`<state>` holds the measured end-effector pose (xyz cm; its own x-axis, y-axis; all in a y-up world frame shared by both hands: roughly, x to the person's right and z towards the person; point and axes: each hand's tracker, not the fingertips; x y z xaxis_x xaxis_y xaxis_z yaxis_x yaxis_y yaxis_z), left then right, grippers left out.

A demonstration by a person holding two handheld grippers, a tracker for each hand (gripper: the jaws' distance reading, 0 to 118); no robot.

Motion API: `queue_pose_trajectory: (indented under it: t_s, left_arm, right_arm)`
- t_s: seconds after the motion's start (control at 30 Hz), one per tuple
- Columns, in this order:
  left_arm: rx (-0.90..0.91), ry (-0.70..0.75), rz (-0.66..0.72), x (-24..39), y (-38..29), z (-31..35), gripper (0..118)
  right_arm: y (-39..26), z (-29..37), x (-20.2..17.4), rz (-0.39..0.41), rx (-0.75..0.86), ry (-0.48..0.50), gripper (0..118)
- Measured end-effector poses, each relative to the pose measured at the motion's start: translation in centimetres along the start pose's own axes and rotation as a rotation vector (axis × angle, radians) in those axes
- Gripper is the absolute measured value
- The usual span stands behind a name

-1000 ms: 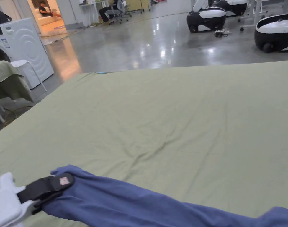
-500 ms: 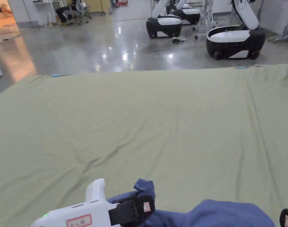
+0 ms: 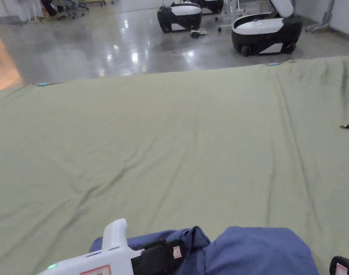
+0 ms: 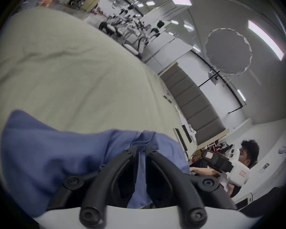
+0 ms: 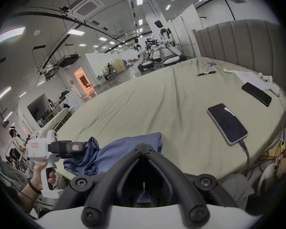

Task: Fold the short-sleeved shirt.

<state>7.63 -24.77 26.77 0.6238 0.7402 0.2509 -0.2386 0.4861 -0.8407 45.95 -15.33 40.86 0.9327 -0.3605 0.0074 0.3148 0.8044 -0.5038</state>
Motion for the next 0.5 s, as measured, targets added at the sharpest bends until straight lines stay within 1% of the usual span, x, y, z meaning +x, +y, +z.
queue_pose_trajectory:
  t_s: [0.03,0.07,0.1,0.13,0.17,0.27,0.33,0.37,0.43,0.47,0.5]
  left_arm:
    - [-0.056,-0.029,0.010,0.0,-0.3,-1.7,11]
    - [-0.104,-0.027,0.002,0.0,-0.8,-3.2,11]
    - [-0.153,0.037,-0.012,0.1,-1.5,-4.6,9]
    - [-0.190,0.083,-0.052,0.5,-2.2,-5.6,8]
    - [-0.147,0.088,-0.116,1.0,-2.3,-5.5,8]
    - [-0.127,0.048,-0.090,1.6,-0.7,-3.4,8]
    - [-0.017,-0.045,-0.145,2.0,-0.1,0.3,9]
    - [0.040,-0.078,-0.141,2.0,0.3,2.4,20]
    - [0.095,-0.048,-0.108,1.2,1.4,6.7,59]
    - [0.128,-0.016,-0.088,0.5,1.6,8.6,67]
    - [0.162,0.016,-0.061,-0.7,1.8,10.5,67]
  right_arm:
    - [-0.1,0.1,-0.1,0.004,-0.003,-0.001,0]
    - [-0.1,0.2,-0.1,0.009,-0.005,-0.004,0]
    - [0.0,0.2,-0.2,0.013,-0.008,-0.007,0]
    - [-1.0,0.1,1.6,0.017,-0.010,-0.011,0]
    - [-1.0,0.2,1.7,0.020,-0.009,-0.013,0]
    - [-1.0,0.2,1.9,0.024,-0.009,-0.016,0]
    - [-1.0,-0.3,2.3,0.015,-0.014,-0.009,0]
    - [-1.0,-0.4,2.1,0.012,-0.017,-0.005,0]
    - [-1.2,-0.6,1.6,0.009,-0.018,0.004,0]
    - [-1.2,-0.8,1.6,0.010,-0.024,0.014,0]
    - [-1.3,-1.0,1.6,0.012,-0.030,0.022,0]
